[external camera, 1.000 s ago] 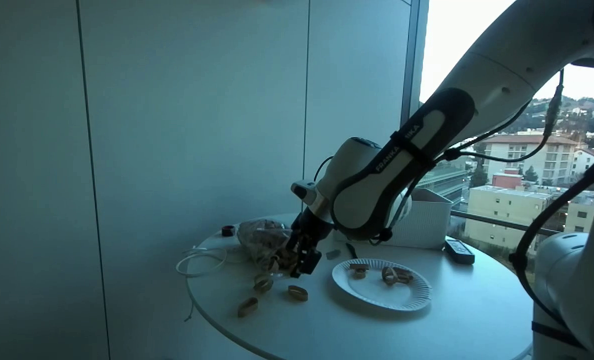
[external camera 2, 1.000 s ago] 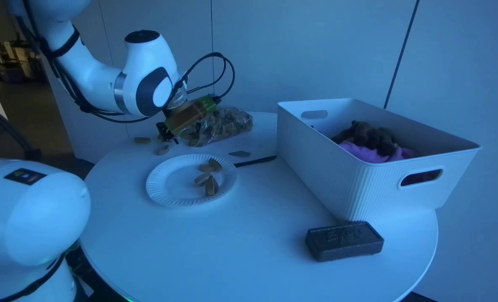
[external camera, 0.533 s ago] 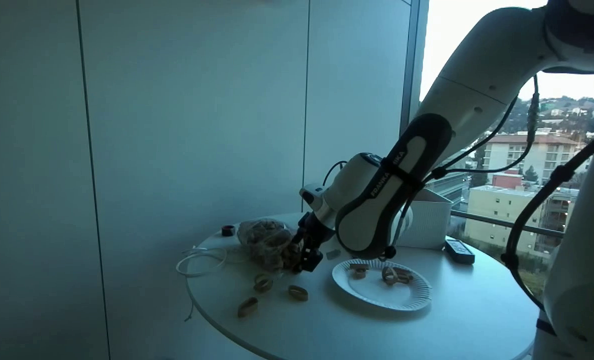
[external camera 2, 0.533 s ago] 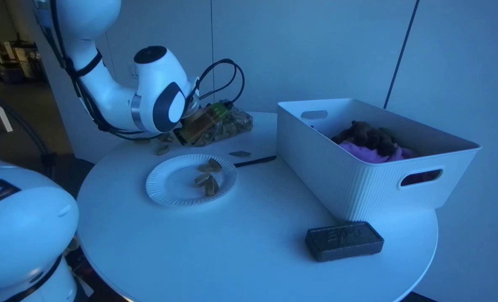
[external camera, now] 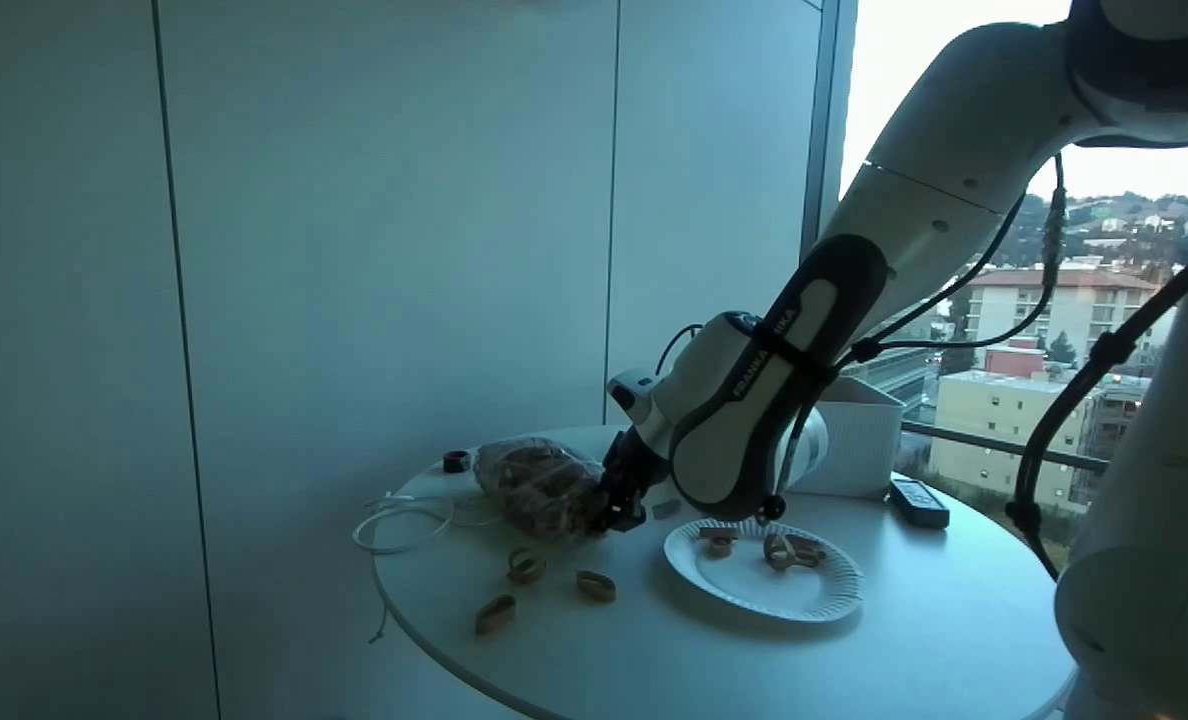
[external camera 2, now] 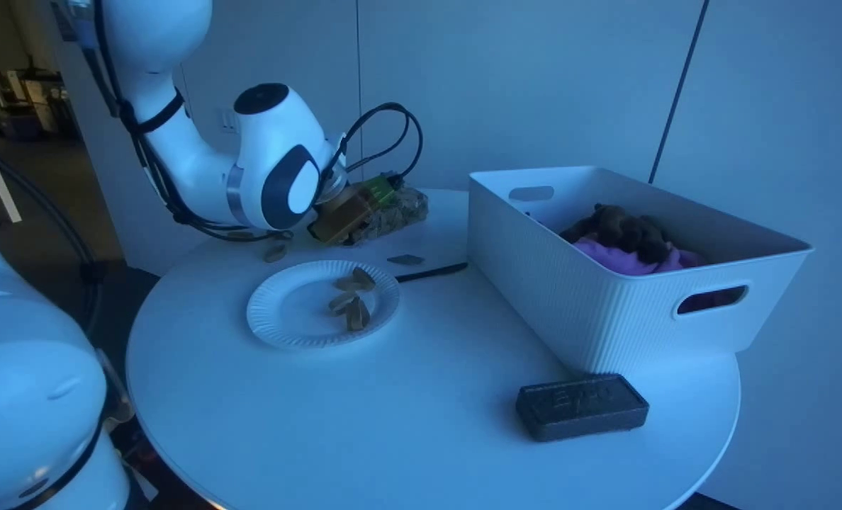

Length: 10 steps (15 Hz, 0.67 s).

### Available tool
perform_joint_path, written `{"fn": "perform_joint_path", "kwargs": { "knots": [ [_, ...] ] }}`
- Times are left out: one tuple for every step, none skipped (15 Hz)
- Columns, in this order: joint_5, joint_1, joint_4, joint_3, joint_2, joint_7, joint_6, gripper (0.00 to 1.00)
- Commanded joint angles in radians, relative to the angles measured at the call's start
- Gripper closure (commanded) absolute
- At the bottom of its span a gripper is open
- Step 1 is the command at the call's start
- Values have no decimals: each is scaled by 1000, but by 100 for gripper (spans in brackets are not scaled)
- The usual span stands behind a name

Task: Put some rubber bands on the plate

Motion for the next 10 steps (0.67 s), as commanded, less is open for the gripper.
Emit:
{"fn": "perform_joint_path", "kwargs": {
  "knots": [
    [39, -58, 0, 72, -2, -23, 22, 81],
    [38, -59, 0, 80, -3, -16, 18, 88],
    [27, -20, 0, 67, -1, 25, 3, 94],
    [9, 34, 0, 44, 3, 72, -17, 94],
    [-32, 81, 1, 17, -2, 138, -31, 98],
    [-18, 158, 0, -11, -10, 180, -50, 100],
    [-33, 243, 0, -54, -17, 244, -59, 96],
    [-46, 316, 2, -86, -34, 309, -65, 95],
    [-43, 388, 5, -136, -59, 341, -80, 94],
    [-42, 439, 8, -169, -91, 365, -96, 94]
  ]
}}
